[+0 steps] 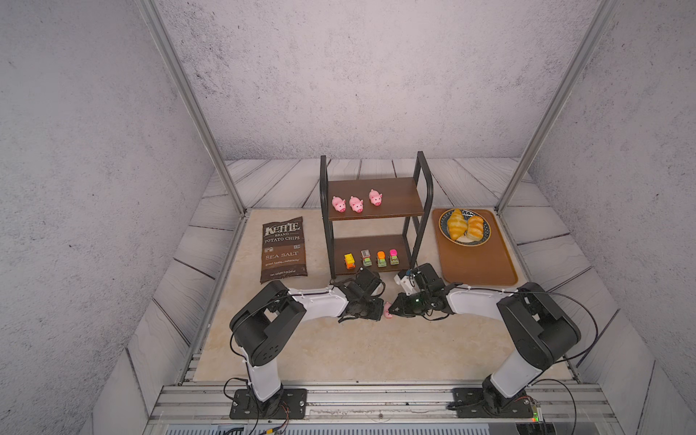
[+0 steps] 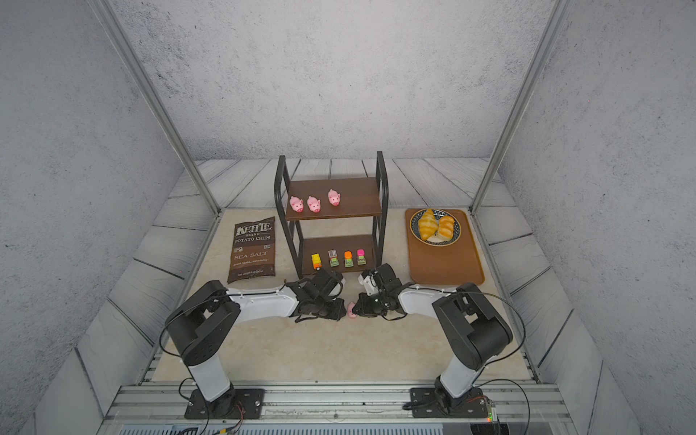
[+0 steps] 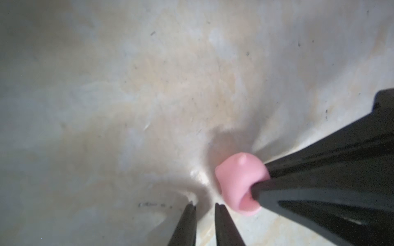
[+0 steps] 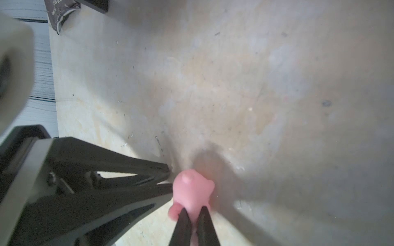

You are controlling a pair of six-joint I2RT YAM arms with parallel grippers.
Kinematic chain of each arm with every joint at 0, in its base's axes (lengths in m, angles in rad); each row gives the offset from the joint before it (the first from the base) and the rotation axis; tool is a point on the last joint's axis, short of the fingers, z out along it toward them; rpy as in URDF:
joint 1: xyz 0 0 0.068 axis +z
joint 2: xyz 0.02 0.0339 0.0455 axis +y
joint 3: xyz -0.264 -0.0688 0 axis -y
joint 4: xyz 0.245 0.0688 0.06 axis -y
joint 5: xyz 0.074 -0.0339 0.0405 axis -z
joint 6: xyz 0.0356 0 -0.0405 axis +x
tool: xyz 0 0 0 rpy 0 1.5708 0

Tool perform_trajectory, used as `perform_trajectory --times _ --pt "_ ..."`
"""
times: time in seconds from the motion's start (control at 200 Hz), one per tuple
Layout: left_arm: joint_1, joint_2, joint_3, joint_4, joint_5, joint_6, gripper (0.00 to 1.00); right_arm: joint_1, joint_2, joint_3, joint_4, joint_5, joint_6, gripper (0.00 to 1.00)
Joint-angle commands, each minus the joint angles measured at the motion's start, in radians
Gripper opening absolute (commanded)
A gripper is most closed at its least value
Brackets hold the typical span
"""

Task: Organize plastic toys on shelves
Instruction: Pick up the plastic toy at the center of the board, then place the plastic toy on the shelf.

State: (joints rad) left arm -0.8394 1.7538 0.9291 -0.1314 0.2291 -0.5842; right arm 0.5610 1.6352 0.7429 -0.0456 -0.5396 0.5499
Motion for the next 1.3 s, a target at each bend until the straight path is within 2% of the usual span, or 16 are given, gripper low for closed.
perform_trajectory --times 0.0,0.06,0.175,0.39,0.611,0.816,1.291 --pt "0.009 -0.120 -0.036 -0.081 -0.050 0.011 0.26 0.005 -0.120 0.008 -0.072 0.022 -0.017 0.00" --pt "0.012 -0.187 -0.055 -0.111 -0.082 0.018 0.35 0.005 -0.164 0.023 -0.110 0.023 -0.026 0.00" --pt "0.020 -0.307 -0.082 -0.183 -0.145 0.032 0.43 0.004 -0.248 0.070 -0.195 0.022 -0.049 0.00" --pt "0.034 -0.540 -0.146 -0.253 -0.219 0.044 0.51 0.001 -0.354 0.245 -0.380 0.052 -0.129 0.00" --pt "0.048 -0.721 -0.207 -0.283 -0.267 0.043 0.55 -0.003 -0.365 0.469 -0.512 0.131 -0.215 0.00" --pt "0.058 -0.795 -0.225 -0.314 -0.273 0.040 0.56 -0.024 -0.299 0.718 -0.620 0.139 -0.266 0.00" --pt "0.065 -0.803 -0.227 -0.325 -0.264 0.038 0.56 -0.107 -0.002 1.245 -0.837 0.158 -0.272 0.00"
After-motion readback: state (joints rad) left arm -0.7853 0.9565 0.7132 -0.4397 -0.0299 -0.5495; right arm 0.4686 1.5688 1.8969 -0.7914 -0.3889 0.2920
